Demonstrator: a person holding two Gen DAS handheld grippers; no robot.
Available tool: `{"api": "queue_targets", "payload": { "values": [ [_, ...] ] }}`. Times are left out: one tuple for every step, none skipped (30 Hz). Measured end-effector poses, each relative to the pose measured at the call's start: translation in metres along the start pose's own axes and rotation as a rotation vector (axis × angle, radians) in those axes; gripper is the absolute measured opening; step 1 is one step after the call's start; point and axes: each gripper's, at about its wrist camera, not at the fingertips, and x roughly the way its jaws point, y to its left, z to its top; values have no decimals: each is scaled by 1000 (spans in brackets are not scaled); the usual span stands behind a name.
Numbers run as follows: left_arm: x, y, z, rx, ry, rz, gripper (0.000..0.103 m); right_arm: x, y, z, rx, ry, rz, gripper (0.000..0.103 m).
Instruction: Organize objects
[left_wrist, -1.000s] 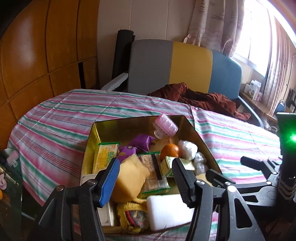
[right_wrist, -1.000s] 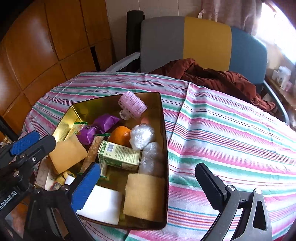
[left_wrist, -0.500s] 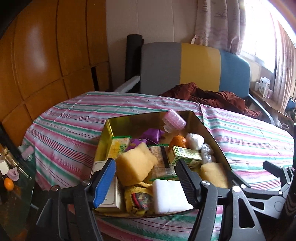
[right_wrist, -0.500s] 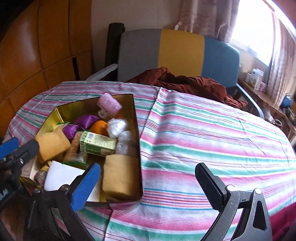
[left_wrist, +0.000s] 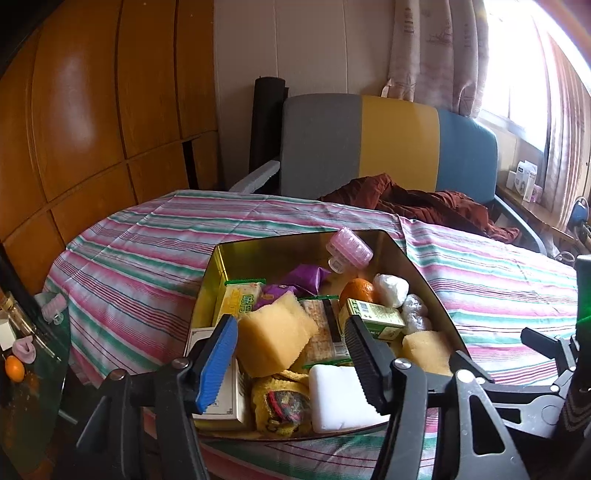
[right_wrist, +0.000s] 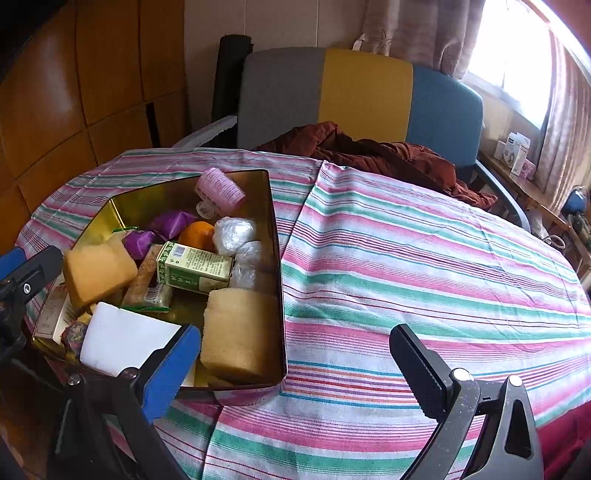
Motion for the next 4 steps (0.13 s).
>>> {"api": "queue_targets", "payload": {
  "values": [
    [0, 0, 0, -1, 1, -1, 61, -1, 0, 0, 0, -3, -2, 103],
    [1, 1, 0, -3, 3, -1, 61, -1, 1, 1, 0, -6, -3, 103],
    [1, 1, 0, -4, 4, 1, 61, -1, 1, 1, 0, -9, -3, 103],
    [1, 1, 0, -3, 7, 0, 61, -2, 1, 2, -2, -13, -3, 103]
  ]
}}
